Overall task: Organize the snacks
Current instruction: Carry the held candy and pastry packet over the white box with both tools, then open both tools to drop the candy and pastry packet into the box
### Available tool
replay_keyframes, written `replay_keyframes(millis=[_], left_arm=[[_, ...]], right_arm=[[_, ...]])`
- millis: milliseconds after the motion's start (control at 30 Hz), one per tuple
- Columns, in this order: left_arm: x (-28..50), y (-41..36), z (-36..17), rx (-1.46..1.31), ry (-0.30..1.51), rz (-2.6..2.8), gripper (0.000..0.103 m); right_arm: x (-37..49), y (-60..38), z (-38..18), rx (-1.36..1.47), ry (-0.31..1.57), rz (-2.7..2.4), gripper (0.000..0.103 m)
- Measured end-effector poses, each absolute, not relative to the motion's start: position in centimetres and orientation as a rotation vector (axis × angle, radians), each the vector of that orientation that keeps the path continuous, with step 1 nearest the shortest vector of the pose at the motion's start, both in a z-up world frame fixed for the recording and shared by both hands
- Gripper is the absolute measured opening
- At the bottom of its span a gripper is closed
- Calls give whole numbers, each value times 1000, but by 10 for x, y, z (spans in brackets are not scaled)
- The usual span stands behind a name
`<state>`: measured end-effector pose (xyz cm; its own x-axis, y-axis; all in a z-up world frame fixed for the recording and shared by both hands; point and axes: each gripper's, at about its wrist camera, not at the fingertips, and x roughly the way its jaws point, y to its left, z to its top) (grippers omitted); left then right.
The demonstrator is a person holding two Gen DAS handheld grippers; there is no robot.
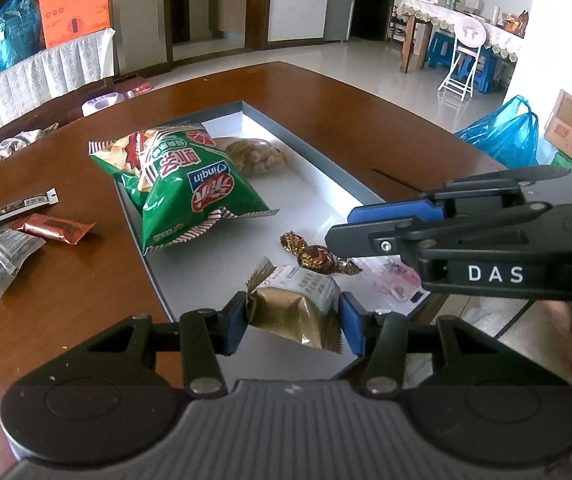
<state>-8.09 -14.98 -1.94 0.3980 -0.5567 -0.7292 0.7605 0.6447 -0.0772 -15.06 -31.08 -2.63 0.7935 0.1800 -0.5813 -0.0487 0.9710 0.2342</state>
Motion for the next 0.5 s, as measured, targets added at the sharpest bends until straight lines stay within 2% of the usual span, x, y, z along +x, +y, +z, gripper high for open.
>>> replay_keyframes(millis=[133,300,500], left_arm=[[-82,-149,-18,284,797,-847,48],[-81,-148,-19,280,804,-842,48],[-82,-147,-17,281,800,-843,48]], right_arm=[[-151,-310,-27,209,647,122,25],[-152,-312,-27,224,645,111,35],[-151,-314,-28,236,650,105,39]])
